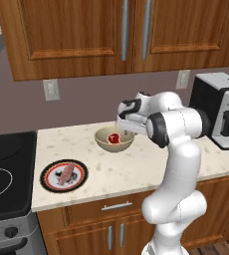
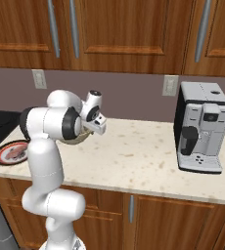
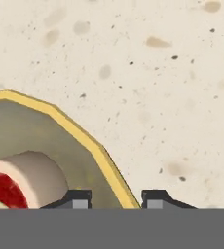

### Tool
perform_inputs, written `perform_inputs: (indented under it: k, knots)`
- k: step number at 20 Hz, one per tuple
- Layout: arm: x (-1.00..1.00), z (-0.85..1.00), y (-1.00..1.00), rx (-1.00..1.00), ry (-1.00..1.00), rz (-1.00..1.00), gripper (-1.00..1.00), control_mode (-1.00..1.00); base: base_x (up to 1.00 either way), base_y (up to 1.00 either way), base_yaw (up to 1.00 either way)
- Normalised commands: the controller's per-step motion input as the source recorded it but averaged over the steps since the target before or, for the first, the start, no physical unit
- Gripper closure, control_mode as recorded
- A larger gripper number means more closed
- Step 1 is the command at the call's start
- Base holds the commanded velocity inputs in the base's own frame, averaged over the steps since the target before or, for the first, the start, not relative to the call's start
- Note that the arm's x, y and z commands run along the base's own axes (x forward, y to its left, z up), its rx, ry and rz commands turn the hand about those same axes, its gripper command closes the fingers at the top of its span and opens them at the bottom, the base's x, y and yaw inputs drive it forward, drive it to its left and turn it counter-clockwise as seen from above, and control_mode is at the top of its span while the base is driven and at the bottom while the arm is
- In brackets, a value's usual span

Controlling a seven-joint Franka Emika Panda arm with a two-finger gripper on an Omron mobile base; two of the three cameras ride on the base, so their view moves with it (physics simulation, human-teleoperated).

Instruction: Place one of the steaks on the plate and the other in the bowl. Then place the bowl in the fridge.

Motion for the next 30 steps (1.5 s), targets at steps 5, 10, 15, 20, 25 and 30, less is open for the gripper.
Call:
perform_inputs:
  k: [5,10,15,20,25,30]
  knots:
    - [-0.52,0.50,0.00,0.10,-0.07,-0.31,1.00,-1.00,0.00,0.00,0.00]
    - [-0.51,0.40,-0.08,0.18,0.00,-0.38,1.00,-1.00,0.00,0.00,0.00]
    - [-0.44,0.37,-0.03,0.21,-0.06,-0.34,1.00,-1.00,0.00,0.00,0.00]
    - [-0.61,0.39,0.00,0.06,-0.08,-0.04,1.00,-1.00,0.00,0.00,0.00]
    - [-0.79,0.20,-0.05,-0.08,0.00,0.12,1.00,-1.00,0.00,0.00,0.00]
    - [-0.56,0.28,-0.27,-0.13,0.00,0.19,1.00,-1.00,0.00,0.00,0.00]
